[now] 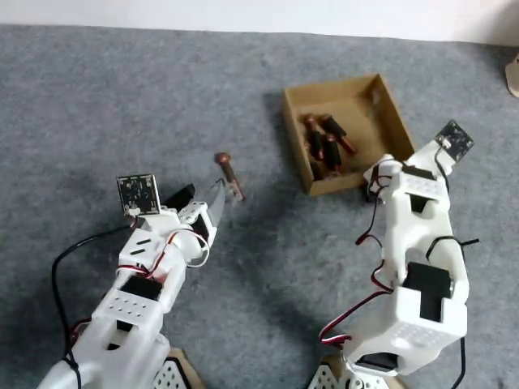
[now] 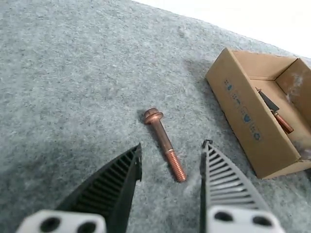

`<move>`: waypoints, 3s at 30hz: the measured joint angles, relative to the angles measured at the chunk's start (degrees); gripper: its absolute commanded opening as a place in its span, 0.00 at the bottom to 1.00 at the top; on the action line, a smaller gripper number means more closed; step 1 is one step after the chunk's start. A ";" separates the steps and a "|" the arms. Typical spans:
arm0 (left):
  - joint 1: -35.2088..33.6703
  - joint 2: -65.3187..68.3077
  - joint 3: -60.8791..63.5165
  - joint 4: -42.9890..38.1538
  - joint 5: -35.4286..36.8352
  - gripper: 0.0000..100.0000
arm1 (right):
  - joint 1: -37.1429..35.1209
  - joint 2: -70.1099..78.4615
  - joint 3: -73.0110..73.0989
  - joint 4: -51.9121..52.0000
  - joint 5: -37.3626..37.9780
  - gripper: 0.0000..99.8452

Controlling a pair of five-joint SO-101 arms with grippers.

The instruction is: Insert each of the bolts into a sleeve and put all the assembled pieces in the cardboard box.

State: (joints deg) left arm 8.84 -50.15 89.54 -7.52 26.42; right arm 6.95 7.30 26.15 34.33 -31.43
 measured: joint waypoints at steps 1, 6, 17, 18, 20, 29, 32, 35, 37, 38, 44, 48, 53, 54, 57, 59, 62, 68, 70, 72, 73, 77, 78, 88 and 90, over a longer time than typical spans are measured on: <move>0.00 0.00 0.00 0.00 0.00 0.19 | -0.26 0.09 0.00 0.00 -0.18 0.12; 0.00 0.00 0.00 0.00 0.00 0.19 | -0.79 0.09 0.00 0.00 -2.55 0.12; 0.00 0.00 0.00 0.00 0.00 0.19 | -1.14 5.54 -0.70 0.00 -3.43 0.12; 0.00 0.00 0.00 0.00 0.00 0.19 | -1.14 7.12 -0.88 0.00 -3.43 0.12; 0.00 0.00 0.00 0.00 0.00 0.19 | -1.14 8.97 -1.85 0.18 -3.43 0.11; 0.00 0.00 -0.09 1.58 0.00 0.19 | -1.05 12.13 -10.46 12.92 -5.71 0.00; 0.00 0.00 -2.99 8.26 0.44 0.19 | -1.41 11.69 -13.36 19.34 -4.57 0.00; 0.00 0.00 -7.03 17.05 3.69 0.19 | -4.31 9.41 -14.59 27.78 -2.02 0.00; 0.00 0.00 -9.23 22.42 5.19 0.19 | -6.07 6.86 -14.68 34.11 -0.18 0.00; 0.00 0.00 -9.76 23.82 5.63 0.19 | -6.77 5.01 -14.59 36.84 0.88 0.00; 0.09 0.00 -10.46 25.05 7.56 0.19 | -11.69 -5.63 -12.75 47.12 4.13 0.00; 0.35 0.00 -10.73 25.41 9.76 0.19 | -14.07 -7.74 -6.86 46.77 4.40 0.00; 1.58 5.10 -19.52 34.81 10.46 0.19 | -17.41 -10.11 -0.44 45.89 4.40 0.00; 1.85 7.30 -21.98 37.19 10.46 0.19 | -17.49 -10.90 -0.09 45.98 4.40 0.00; 2.20 16.00 -30.15 41.93 10.46 0.19 | -17.49 -14.42 0.62 45.80 4.40 0.00; 2.20 22.77 -35.96 43.87 10.81 0.19 | -17.49 -17.05 1.93 43.69 4.40 0.00; 2.20 33.93 -45.27 46.15 14.07 0.19 | -17.49 -21.10 7.56 38.07 4.40 0.00; 2.20 54.51 -65.14 52.40 21.10 0.19 | -17.67 -30.24 22.24 20.40 4.40 0.00; 2.20 60.66 -71.12 54.07 22.51 0.19 | -17.67 -33.93 26.29 15.74 4.40 0.00; 2.20 66.20 -76.13 55.30 23.74 0.19 | -17.67 -37.80 29.71 12.22 4.40 0.00; 2.20 68.66 -78.33 55.91 24.26 0.19 | -17.67 -39.65 31.30 10.81 4.40 0.00; 2.20 76.13 -84.84 58.73 24.97 0.19 | -17.67 -47.56 36.48 7.82 4.40 0.00; 2.20 77.27 -85.98 59.16 24.97 0.19 | -17.67 -49.85 37.71 7.56 4.40 0.00; -0.26 80.53 -90.73 59.52 25.23 0.00 | -17.67 -76.40 48.26 7.21 4.66 0.00; -0.44 80.53 -90.90 59.52 25.23 0.00 | -18.02 -82.20 50.64 6.51 7.91 0.00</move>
State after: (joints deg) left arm 8.40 30.37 -1.36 52.00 51.65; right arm -11.08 -74.90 76.79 40.84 -23.52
